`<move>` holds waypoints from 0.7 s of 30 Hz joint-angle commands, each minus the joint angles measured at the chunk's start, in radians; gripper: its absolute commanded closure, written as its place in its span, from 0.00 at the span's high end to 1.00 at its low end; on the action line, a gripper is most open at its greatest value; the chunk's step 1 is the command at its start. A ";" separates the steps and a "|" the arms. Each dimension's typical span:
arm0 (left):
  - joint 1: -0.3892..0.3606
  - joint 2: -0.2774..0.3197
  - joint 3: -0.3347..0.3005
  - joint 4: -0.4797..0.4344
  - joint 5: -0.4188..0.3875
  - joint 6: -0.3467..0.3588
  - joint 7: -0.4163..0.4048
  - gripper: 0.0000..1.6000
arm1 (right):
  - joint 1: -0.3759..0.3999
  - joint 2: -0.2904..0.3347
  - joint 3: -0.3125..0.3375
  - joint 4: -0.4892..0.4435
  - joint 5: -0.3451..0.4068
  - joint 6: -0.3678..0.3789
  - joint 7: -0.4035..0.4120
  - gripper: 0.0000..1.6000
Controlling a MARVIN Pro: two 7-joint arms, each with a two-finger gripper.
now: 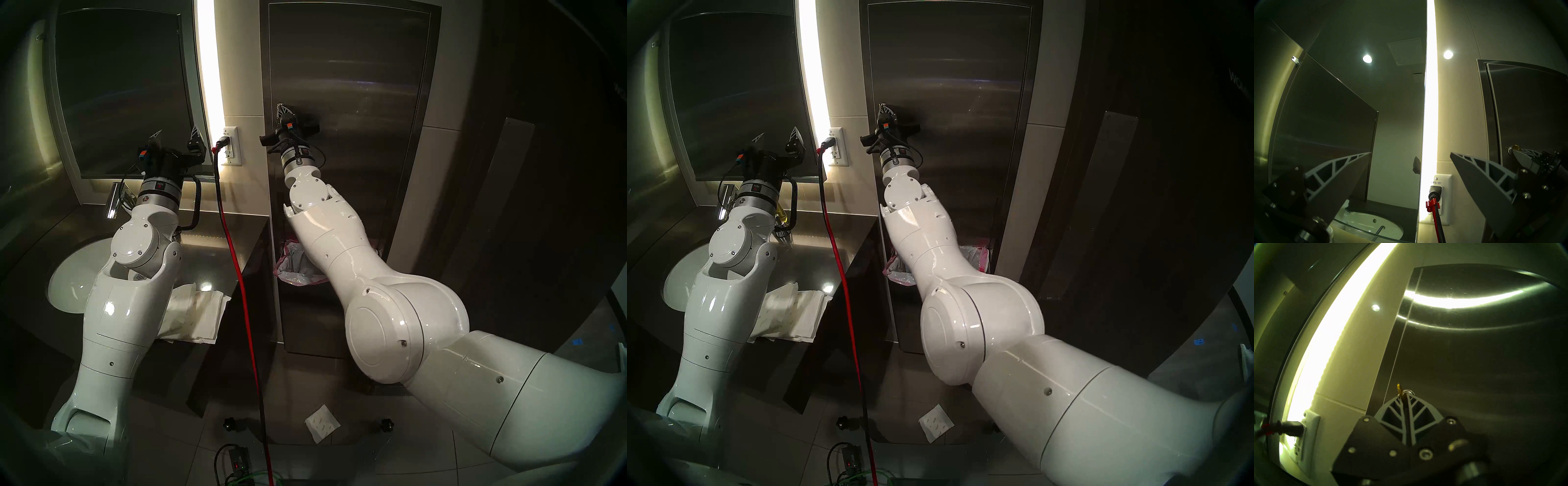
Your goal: Twist key and open towel dispenser
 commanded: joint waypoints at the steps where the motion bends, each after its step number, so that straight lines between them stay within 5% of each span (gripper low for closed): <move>1: -0.014 0.001 -0.001 -0.008 0.000 -0.001 -0.001 1.00 | -0.002 -0.001 -0.008 -0.024 0.151 -0.069 -0.114 0.00; 8: -0.014 0.001 -0.001 -0.008 0.000 -0.001 -0.001 1.00 | -0.019 -0.001 -0.105 0.001 0.320 -0.117 -0.193 0.00; 12: -0.015 0.001 -0.001 -0.008 0.000 -0.001 -0.001 1.00 | -0.036 -0.001 -0.167 -0.022 0.277 -0.137 -0.146 0.00; 13: -0.015 0.001 -0.001 -0.008 0.000 -0.001 -0.001 1.00 | -0.033 -0.001 -0.167 -0.021 0.215 -0.104 -0.140 0.00; 14: -0.015 0.001 -0.001 -0.008 0.000 -0.001 -0.001 1.00 | -0.031 -0.001 -0.188 -0.019 0.199 -0.103 -0.142 0.48; 16: -0.015 0.001 -0.001 -0.008 0.000 -0.001 -0.001 1.00 | -0.032 -0.001 -0.201 -0.032 0.203 -0.100 -0.159 0.98; 21: -0.015 0.001 -0.001 -0.008 0.000 -0.001 -0.001 1.00 | -0.015 0.012 -0.239 -0.053 0.161 -0.082 -0.143 1.00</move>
